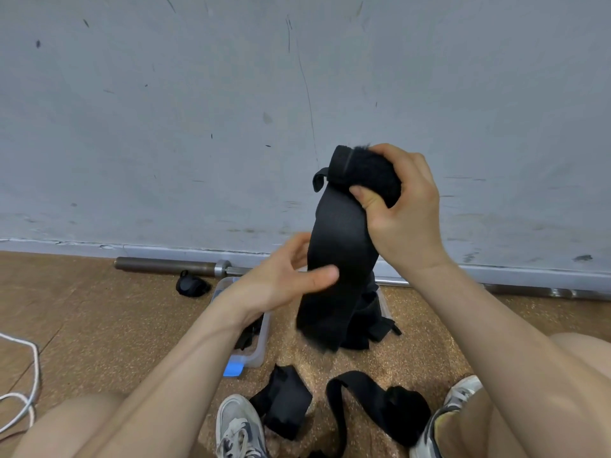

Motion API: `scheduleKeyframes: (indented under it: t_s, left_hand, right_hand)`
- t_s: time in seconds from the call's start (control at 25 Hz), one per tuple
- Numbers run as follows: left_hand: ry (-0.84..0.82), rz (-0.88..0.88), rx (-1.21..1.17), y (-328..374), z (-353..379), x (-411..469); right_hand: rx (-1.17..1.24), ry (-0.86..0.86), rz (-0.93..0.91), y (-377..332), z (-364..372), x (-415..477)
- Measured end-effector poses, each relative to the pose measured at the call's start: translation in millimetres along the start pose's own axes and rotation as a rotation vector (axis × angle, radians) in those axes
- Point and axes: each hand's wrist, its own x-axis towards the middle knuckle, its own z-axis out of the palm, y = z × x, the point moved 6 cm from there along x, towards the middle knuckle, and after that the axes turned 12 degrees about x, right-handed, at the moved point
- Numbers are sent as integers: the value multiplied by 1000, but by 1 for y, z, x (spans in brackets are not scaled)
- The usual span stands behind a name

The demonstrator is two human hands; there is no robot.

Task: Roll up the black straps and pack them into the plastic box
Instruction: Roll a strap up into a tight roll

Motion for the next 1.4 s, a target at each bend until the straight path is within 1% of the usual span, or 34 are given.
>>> scheduleKeyframes:
  t_s: [0.08,0.12,0.28,0.36,0.44,0.52,0.56,0.6,0.64,0.68,0.72,0.76,0.8,0.84,0.88,0.92,0.96,1.0,1.04,1.12,1.16,1.2,1.24,1.28,1.36,1.4]
  left_hand:
    - [224,96,-147,26,-3,1]
    - [303,114,-186,34,1,2]
    - [540,77,-86,36,19,5]
    - [583,84,-58,36,22,6]
    - [578,64,7,32,25,8]
    - [522,34,65,26,22,6]
    - [462,23,105,25,18,4]
    - [381,23,186,26,12,1]
    - [320,23,317,29,4,-3]
    - [327,18,463,34,-8,-9]
    - [425,25,573,42,-26,-16]
    - [580,81,596,53,-44,-25]
    - [708,195,491,65,-57,-36]
    - [730,302,345,71,-64,-42]
    - [629,363,241,76,-63,-41]
    - [477,375,190,76,-55,-35]
    - [331,349,176,71,-46,-28]
    - [230,314,169,64,-39,-22]
    - [171,280,151,60,-36,-19]
    - [131,228,84,55,-38,-17]
    - [129,216,52,55,-40,-18]
    - [150,208,22,55,-41,-18]
    - [189,200,-17,54,-42,-19]
    - [240,190,-79,55,-43,-20]
    - [351,163,-226,53,-44,-21]
    - [393,152,-273,51,-45,-21]
  right_hand:
    - [11,-11,0,-2,3,-4]
    - [11,-18,-3,-3,4,-5]
    - [-28,-57,-7,-6,7,-11]
    - [-86,-84,-62,-9,6,-13]
    - [-187,-144,-150,-9,7,-17]
    - [-288,-206,-170,-4,9,-20]
    - [-306,-232,-149,-1,10,-21]
    - [-299,-254,-124,1,10,-21]
    - [-275,-271,-100,1,10,-21]
    - [-242,-285,-76,0,9,-21]
    - [-207,-299,-46,0,9,-20]
    - [-172,-321,-16,-1,9,-19]
    - [-139,-356,-1,-4,11,-20]
    - [-108,-399,-7,-9,15,-22]
    - [-79,-445,-26,-16,20,-26]
    - [-47,-492,-47,-21,25,-30]
    - [-16,-535,-56,-26,30,-34]
    - [11,-569,-56,-29,33,-37]
    - [31,-594,-54,-32,34,-38]
    - [44,-630,-46,-37,33,-39]
    - [44,-638,-16,-38,31,-38]
    - [61,-627,62,-35,29,-36]
    - [119,-595,207,-29,26,-33]
    - [249,-537,413,-21,23,-31]
    - [602,-419,832,-3,23,-38]
    - [699,-414,970,4,26,-44]
